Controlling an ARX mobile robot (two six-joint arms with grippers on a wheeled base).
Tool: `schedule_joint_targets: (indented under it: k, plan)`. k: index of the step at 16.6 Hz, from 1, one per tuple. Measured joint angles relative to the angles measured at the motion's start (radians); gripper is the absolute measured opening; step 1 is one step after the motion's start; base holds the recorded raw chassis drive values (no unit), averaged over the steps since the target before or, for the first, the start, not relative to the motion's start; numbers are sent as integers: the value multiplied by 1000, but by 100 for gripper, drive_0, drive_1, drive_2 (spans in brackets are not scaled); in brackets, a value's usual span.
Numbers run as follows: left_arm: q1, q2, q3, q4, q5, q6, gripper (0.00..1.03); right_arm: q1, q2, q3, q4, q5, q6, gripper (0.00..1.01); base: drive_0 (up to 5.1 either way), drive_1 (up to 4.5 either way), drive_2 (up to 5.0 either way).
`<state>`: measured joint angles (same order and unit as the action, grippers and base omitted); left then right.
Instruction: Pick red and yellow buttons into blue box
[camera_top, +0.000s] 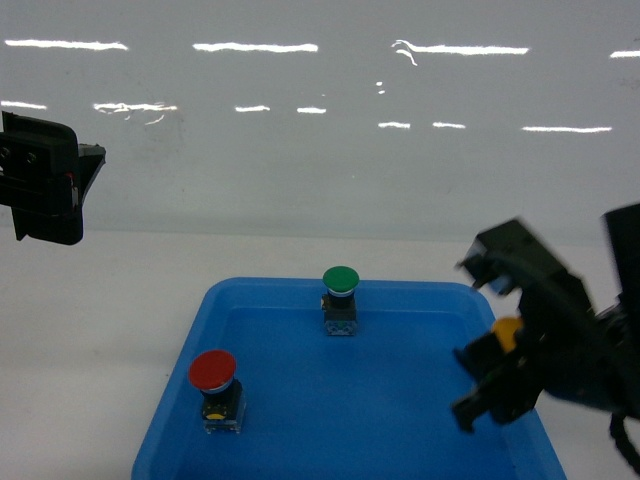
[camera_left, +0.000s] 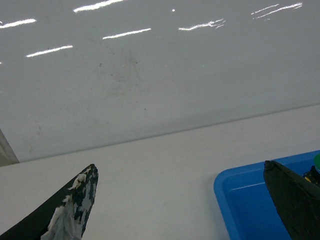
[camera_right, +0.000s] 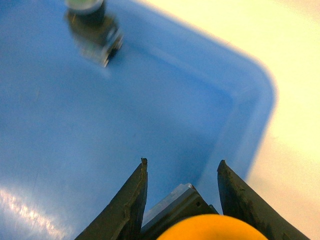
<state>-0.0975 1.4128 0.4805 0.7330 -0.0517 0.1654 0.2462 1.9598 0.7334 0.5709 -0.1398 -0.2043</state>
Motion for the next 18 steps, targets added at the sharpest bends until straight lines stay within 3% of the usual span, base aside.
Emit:
schedule_joint_targets:
  k: [2,5,6,8,11,13,15,16,17,18]
  plan:
    - [0,0,0,0,0,0,98,-61,-156,-36,65,27,67,37,0,0,0]
    - [0,0,0,0,0,0,98,-140,-457,-158,174,133,131,37,0,0,0]
    - [0,0,0,0,0,0,98,-156,-578,-222,168,176,135,37,0,0,0]
    - [0,0,0,0,0,0,98,-161,-822,-337,50,241,148,37,0,0,0]
    - [0,0,0,0,0,0,98,-146,-1090,-422,-126,243,147,37,0,0,0]
    - [0,0,0,0,0,0,98,-155,-1292,-443,-296,204,124,37,0,0,0]
    - [0,0,0,0,0,0,98,-223,-1494,-447,-509,154,98,37,0,0,0]
    - [0,0,0,0,0,0,98,-220,-1567,-447,-591,161,86,37,0,0,0]
    - [0,0,0,0,0,0,98,-190,-1620,-450,-659,187,69,37,0,0,0]
    - [0,0,0,0,0,0,98,-174,-1636,-453,-668,196,59,37,0,0,0]
